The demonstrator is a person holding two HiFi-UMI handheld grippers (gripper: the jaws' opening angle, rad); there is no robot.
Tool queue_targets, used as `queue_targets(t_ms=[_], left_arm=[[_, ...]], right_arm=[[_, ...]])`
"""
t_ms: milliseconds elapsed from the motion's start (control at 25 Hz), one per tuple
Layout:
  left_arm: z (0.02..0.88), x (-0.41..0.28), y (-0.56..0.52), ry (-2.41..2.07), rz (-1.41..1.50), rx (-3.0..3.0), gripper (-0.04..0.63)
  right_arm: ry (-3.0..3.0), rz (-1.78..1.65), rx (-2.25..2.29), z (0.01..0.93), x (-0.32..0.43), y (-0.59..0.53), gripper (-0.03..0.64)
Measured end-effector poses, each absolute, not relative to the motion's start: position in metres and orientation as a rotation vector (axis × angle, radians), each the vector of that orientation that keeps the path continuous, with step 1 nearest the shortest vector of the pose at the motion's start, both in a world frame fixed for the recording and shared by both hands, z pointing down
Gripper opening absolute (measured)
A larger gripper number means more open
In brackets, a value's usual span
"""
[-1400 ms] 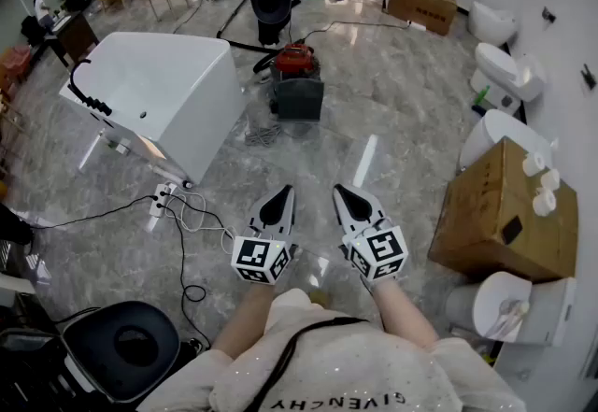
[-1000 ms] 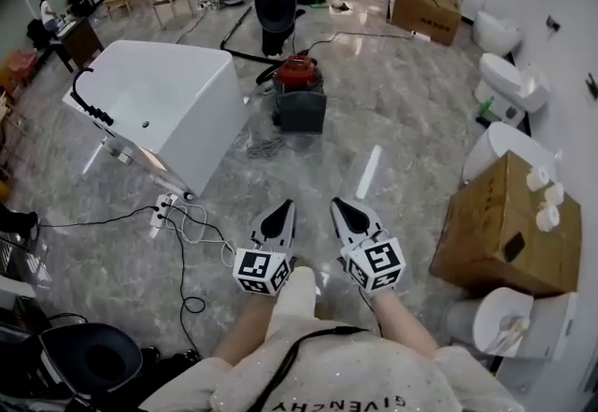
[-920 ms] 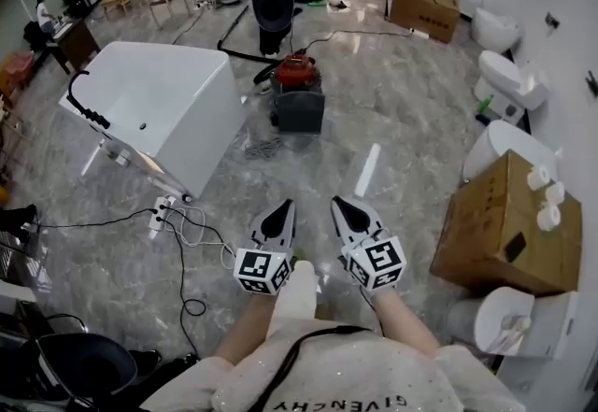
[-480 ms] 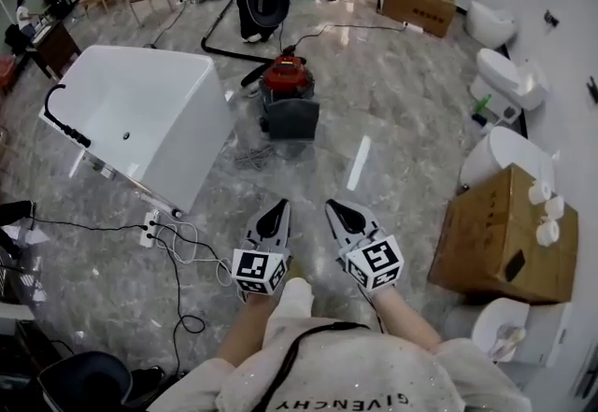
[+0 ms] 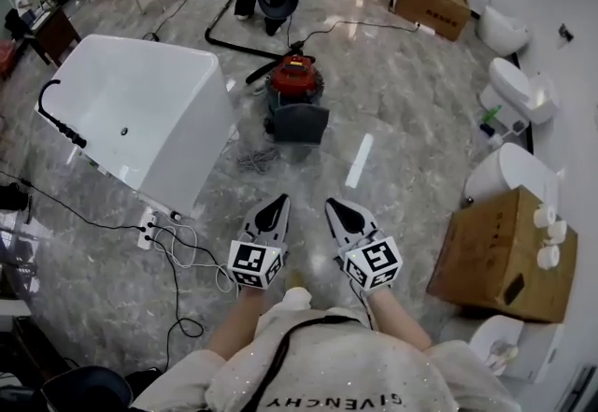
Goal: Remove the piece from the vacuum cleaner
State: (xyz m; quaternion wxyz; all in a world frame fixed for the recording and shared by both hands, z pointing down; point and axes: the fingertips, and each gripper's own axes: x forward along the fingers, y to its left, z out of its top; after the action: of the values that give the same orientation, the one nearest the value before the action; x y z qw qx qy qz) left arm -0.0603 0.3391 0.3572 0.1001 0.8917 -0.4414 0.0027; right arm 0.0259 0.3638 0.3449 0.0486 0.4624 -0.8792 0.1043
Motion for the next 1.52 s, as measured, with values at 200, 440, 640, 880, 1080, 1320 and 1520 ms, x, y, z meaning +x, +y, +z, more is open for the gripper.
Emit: queue_targets(t_ms=[200, 440, 640, 880, 1080, 1320, 1520], left_arm=[[0.357, -0.065, 0.312, -1.288, 0.014, 2.636, 0.021], [0.365, -0.062, 0.284, -1.287, 0.03, 2.619, 0.021], [0.381, -0.057, 0.25, -1.288, 0.064, 2.601, 0.021], [0.387, -0.049, 0.186, -1.289, 0.111, 2.601, 0.021], [0.395, -0.042, 0.13, -1.316, 0.071, 2.57, 0.021], [0.412, -0.018, 0.083, -1.242, 0.092, 2.556, 0.021], [0.43, 0.004, 0.068, -1.106, 0.159, 2.563, 0.021]], right_arm=[[-2.662, 0.34, 1.455, 0.345, 0.025, 0.333, 0.015], [-2.643, 0.363, 1.439, 0.355, 0.033, 0.305, 0.015], [-2.635, 0.413, 1.425, 0.374, 0.041, 0.263, 0.015], [-2.657, 0.387, 1.325, 0.383, 0.039, 0.198, 0.015], [-2.658, 0.393, 1.274, 0.397, 0.041, 0.146, 0.015], [-2.648, 0.401, 1.195, 0.413, 0.047, 0.1, 0.015], [-2.648, 0.412, 1.151, 0.424, 0.051, 0.072, 0.015]])
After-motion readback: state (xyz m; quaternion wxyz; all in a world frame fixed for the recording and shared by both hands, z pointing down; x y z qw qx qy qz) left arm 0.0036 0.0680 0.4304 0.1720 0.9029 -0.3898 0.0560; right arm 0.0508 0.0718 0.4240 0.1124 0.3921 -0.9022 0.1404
